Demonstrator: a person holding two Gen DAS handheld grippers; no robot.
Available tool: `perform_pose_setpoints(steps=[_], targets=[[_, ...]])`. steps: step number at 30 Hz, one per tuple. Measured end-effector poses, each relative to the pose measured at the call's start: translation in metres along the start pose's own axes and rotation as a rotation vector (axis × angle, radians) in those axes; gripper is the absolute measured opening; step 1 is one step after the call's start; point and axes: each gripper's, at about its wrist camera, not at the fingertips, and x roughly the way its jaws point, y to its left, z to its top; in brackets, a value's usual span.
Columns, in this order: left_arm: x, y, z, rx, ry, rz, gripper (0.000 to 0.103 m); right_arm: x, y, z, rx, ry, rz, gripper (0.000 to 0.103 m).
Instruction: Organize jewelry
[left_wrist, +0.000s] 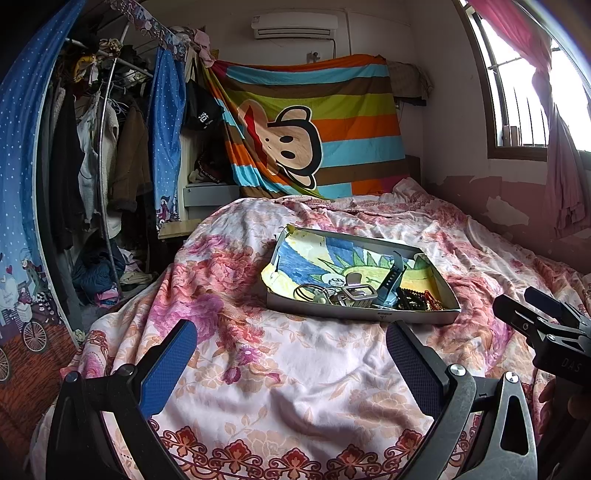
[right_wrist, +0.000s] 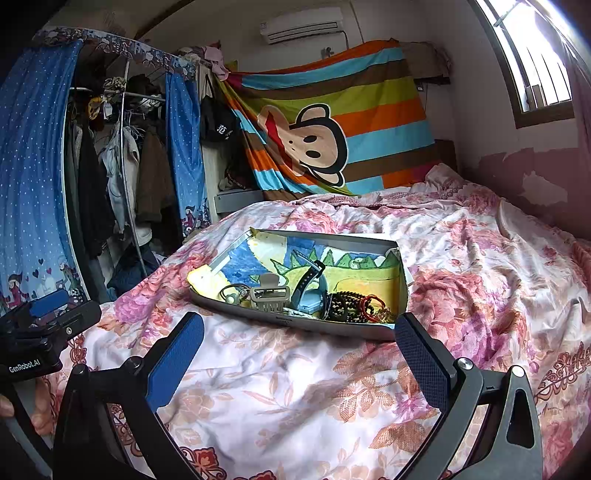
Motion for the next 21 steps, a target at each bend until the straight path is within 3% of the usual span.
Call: perform_pose_setpoints(steps=[21], targets=[[0.0, -0.0013, 0.0006, 0.001, 0.001, 0.0, 0.103, -0.0002, 0.0009, 0.0003, 0.0, 0.002, 0.0, 0.102]])
